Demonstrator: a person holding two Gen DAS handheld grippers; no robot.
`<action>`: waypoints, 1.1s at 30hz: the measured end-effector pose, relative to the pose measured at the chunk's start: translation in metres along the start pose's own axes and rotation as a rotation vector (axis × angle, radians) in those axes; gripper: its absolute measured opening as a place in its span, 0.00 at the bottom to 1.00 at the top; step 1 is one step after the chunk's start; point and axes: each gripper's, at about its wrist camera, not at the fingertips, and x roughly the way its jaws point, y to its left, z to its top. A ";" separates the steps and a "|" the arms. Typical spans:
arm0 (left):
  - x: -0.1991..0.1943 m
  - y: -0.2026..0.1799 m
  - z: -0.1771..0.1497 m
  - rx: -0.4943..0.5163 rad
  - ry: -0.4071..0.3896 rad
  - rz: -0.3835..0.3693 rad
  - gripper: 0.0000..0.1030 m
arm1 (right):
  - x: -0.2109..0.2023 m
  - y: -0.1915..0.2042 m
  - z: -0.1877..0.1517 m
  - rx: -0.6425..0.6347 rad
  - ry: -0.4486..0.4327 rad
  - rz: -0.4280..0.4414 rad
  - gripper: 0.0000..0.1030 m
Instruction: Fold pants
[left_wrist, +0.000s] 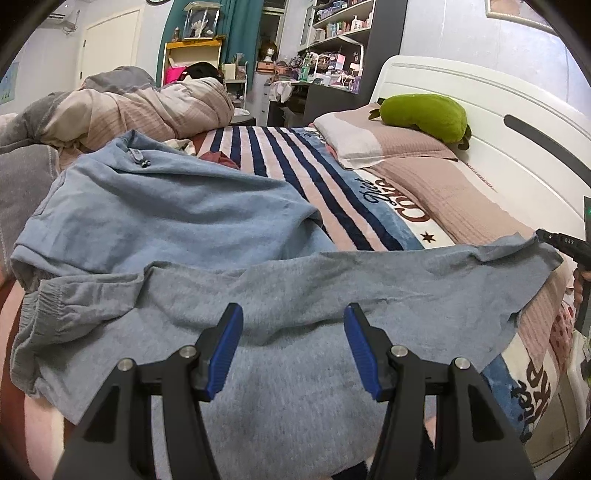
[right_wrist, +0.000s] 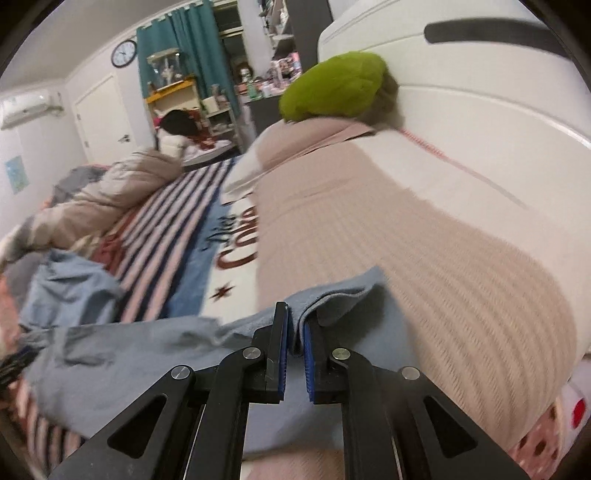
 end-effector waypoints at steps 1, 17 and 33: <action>0.002 0.001 0.000 -0.004 0.004 0.003 0.51 | 0.004 -0.002 0.002 -0.002 -0.009 -0.024 0.04; 0.001 0.006 -0.001 -0.039 0.005 0.029 0.51 | 0.008 -0.016 0.015 -0.008 -0.069 -0.085 0.36; -0.015 0.019 -0.018 -0.072 -0.023 0.043 0.58 | -0.032 -0.002 -0.059 0.076 0.003 0.001 0.36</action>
